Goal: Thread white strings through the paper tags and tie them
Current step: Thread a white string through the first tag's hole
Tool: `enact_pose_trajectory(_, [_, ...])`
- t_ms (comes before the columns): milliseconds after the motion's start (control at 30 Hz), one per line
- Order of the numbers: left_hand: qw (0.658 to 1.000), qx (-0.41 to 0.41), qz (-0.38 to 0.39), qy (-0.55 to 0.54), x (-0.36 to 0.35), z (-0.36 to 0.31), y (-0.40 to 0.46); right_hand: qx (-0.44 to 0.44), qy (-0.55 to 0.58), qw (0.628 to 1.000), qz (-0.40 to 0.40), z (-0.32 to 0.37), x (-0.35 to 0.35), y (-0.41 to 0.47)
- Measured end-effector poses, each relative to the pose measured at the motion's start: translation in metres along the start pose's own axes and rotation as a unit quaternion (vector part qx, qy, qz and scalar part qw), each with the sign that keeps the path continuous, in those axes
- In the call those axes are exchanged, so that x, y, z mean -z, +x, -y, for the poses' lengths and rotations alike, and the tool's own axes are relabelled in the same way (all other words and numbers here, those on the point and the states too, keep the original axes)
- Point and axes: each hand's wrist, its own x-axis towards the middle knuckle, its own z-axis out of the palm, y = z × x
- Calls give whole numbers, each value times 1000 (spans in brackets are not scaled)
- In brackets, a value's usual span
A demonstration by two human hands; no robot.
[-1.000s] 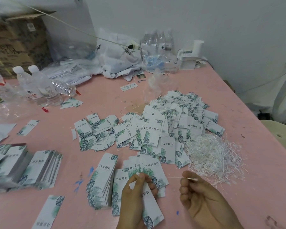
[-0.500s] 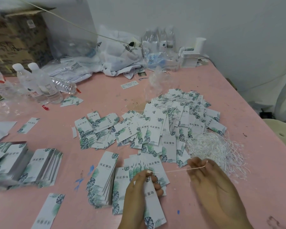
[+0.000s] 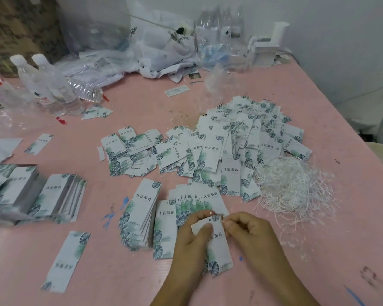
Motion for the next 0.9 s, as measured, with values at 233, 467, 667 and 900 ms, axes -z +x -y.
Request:
enact_pose_trajectory(233, [997, -63, -36, 35, -2, 4, 0, 40, -53, 997, -33, -2, -9, 0])
enact_pose_trajectory(467, [997, -57, -44, -30, -4, 2, -2, 71, -144, 986, -38, 7, -9, 2])
enact_pose_trajectory(667, [996, -23, -16, -82, -2, 3, 0, 47, -184, 981, -37, 21, -6, 2])
enact_pose_trajectory(900, [989, 28, 42, -136, 5, -3, 2, 19, -187, 982, -21, 27, -3, 3])
